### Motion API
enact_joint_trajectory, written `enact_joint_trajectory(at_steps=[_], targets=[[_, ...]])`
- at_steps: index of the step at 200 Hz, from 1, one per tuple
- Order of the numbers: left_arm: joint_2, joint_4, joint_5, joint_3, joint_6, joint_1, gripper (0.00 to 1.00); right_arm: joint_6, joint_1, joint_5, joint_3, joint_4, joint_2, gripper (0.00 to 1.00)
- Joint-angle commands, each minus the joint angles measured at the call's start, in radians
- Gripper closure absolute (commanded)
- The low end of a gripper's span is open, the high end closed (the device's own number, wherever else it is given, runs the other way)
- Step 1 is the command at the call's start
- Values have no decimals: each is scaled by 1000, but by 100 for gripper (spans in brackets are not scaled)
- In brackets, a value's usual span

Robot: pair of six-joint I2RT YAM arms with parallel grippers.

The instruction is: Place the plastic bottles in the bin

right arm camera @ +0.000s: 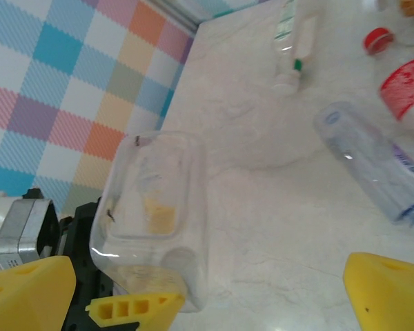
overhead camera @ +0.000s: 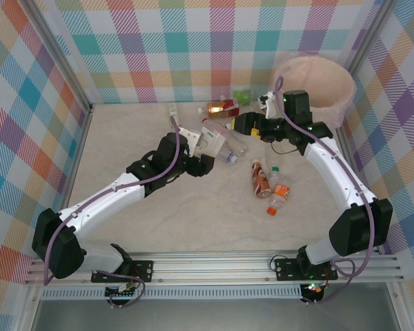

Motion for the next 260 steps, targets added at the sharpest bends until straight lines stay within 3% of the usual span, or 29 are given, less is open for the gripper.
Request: enact_joint_trajectory(at_steps=[1, 53, 80, 141, 180, 225, 243, 260], targets=[[11, 57, 42, 18, -33, 7, 53, 35, 33, -36, 36, 41, 30, 0], [61, 26, 4, 60, -14, -18, 53, 59, 89, -117, 92, 76, 122, 0], [78, 20, -3, 77, -19, -24, 52, 30, 106, -53, 113, 12, 140, 2], [86, 35, 27, 87, -29, -24, 52, 16, 129, 51, 165, -102, 228, 22], [94, 23, 14, 90, -33, -24, 51, 5, 134, 38, 178, -94, 230, 31], [103, 9, 18, 104, -35, -24, 49, -50, 134, 153, 174, -139, 183, 47], [108, -1, 9, 114, -51, -23, 42, -63, 134, 202, 174, -146, 160, 51], [106, -4, 38, 122, -62, -24, 26, -69, 131, 259, 172, -152, 135, 54]])
